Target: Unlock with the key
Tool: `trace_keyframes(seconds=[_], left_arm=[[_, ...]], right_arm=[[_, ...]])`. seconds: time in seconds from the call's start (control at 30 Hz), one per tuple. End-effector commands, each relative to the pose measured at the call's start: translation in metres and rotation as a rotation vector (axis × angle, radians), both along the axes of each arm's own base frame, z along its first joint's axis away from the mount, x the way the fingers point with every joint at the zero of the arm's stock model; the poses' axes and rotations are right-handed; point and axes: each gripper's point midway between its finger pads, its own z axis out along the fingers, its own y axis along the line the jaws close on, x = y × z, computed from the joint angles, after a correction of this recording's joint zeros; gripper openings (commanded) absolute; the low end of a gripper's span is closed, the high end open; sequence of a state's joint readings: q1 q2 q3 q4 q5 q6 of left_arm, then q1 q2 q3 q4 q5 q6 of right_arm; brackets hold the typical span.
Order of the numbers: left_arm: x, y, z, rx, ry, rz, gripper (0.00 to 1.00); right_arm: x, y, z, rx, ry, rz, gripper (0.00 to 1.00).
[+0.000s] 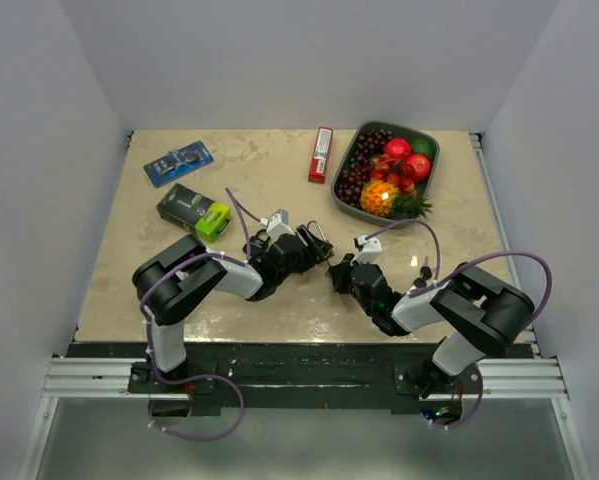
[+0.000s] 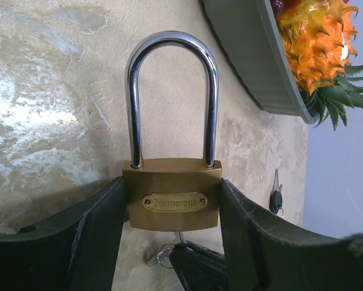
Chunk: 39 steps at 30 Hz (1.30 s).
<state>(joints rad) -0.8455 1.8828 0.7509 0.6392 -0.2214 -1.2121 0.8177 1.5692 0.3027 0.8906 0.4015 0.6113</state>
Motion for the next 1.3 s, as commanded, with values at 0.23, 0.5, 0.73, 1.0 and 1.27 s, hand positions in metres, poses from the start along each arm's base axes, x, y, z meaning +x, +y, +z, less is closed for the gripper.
trace_keyframes(seconds=[0.23,0.5,0.73,1.0,1.27], left_arm=[[-0.107,-0.008,-0.057,0.132,0.221,-0.35,0.0],[-0.107,-0.011,-0.048,0.11,0.207,-0.356,0.0],[-0.111,-0.011,-0.049,0.107,0.206,-0.372,0.0],[-0.118,-0.009,-0.052,0.124,0.189,-0.404,0.0],[-0.121,-0.015,-0.048,0.109,0.171,-0.433,0.0]], right_arm=[[0.053,-0.013,0.123,0.276,-0.222,-0.245,0.0],[0.053,-0.014,0.11,0.237,-0.203,-0.244,0.0],[0.06,-0.013,0.108,0.214,-0.224,-0.253,0.0],[0.064,-0.009,0.13,0.23,-0.259,-0.243,0.0],[0.072,-0.016,0.133,0.235,-0.278,-0.249,0.0]])
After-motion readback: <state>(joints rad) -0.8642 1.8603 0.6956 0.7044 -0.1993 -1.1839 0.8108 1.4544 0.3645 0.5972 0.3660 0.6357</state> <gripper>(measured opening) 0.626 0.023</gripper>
